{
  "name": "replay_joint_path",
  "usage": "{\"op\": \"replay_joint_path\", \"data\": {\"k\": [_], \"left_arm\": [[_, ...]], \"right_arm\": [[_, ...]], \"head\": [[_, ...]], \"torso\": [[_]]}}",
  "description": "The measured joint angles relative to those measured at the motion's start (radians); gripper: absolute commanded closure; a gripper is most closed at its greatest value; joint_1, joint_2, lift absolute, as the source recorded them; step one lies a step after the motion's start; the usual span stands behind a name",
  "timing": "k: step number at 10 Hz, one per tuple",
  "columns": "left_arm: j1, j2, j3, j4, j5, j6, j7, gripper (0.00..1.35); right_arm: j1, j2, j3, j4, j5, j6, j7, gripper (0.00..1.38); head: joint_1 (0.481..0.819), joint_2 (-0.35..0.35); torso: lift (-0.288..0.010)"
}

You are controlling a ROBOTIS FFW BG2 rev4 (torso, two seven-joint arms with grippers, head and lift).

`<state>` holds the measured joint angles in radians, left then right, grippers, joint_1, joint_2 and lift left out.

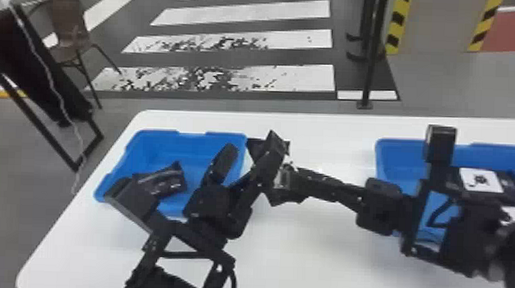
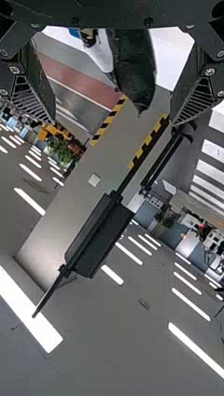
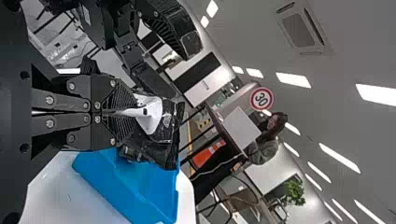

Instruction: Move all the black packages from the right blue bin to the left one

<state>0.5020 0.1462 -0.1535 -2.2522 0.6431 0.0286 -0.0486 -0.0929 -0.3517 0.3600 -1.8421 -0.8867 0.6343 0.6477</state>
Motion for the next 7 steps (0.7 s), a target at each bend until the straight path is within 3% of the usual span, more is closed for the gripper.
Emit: {"op": "replay_joint_path", "data": {"k": [3,4,5,6,7], "left_arm": [[-0.006,0.0,0.014,-0.006,-0.088,0.089,-0.001,0.19],[-0.006,0.0,0.02,-0.006,-0.104,0.108,-0.001,0.44],[-0.006,-0.002,0.026,-0.007,-0.119,0.118,0.0,0.98],[-0.006,-0.004,0.034,-0.022,-0.142,0.142,0.003,1.16],[-0.004,-0.005,0.043,-0.044,-0.167,0.172,0.005,1.21]], "right_arm": [[-0.022,-0.004,0.055,-0.008,-0.003,-0.009,0.0,1.14],[-0.022,-0.004,0.057,-0.011,-0.004,-0.011,0.0,1.14],[-0.023,-0.005,0.059,-0.012,-0.004,-0.017,0.0,1.14],[-0.024,-0.005,0.06,-0.012,-0.004,-0.024,0.0,1.14],[-0.025,-0.006,0.061,-0.012,-0.002,-0.03,0.0,1.14]], "head": [[0.695,0.248],[0.695,0.251],[0.695,0.254],[0.695,0.255],[0.695,0.257]], "torso": [[-0.183],[-0.183],[-0.183],[-0.183],[-0.183]]}}
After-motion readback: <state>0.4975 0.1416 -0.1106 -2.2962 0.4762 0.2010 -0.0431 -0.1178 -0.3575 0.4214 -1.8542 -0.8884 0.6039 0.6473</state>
